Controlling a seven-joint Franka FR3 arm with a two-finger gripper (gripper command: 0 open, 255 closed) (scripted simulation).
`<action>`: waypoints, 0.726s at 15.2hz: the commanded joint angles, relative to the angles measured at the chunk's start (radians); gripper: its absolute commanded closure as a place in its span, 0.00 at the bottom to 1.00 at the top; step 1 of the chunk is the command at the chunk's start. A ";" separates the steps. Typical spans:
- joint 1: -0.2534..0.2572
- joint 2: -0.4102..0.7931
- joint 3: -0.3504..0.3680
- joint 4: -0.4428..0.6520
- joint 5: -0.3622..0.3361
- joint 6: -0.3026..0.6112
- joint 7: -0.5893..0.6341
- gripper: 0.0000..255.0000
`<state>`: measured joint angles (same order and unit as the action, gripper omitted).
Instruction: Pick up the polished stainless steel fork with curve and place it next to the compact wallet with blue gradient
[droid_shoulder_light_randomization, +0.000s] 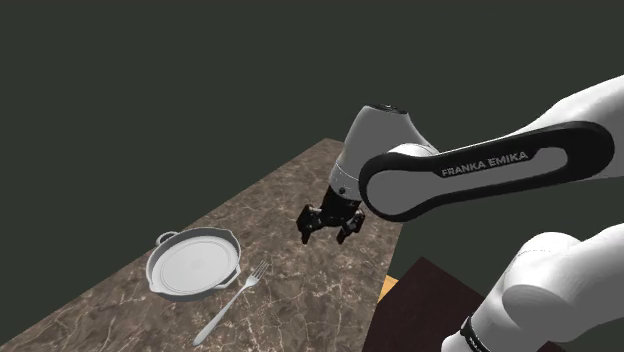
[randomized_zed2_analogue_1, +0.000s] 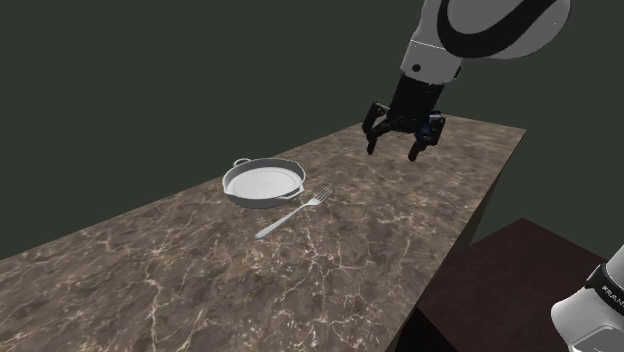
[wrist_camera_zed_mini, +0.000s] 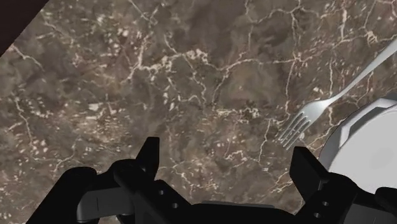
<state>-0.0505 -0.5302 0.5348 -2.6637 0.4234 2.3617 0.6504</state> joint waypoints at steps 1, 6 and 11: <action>-0.037 0.083 0.076 0.017 -0.009 0.101 0.103 0.00; -0.229 0.315 0.301 0.103 -0.204 0.303 0.439 0.00; -0.446 0.670 0.466 0.263 -0.949 0.356 1.155 0.00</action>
<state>-0.4819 0.0708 0.9963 -2.4354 -0.3256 2.7243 1.6220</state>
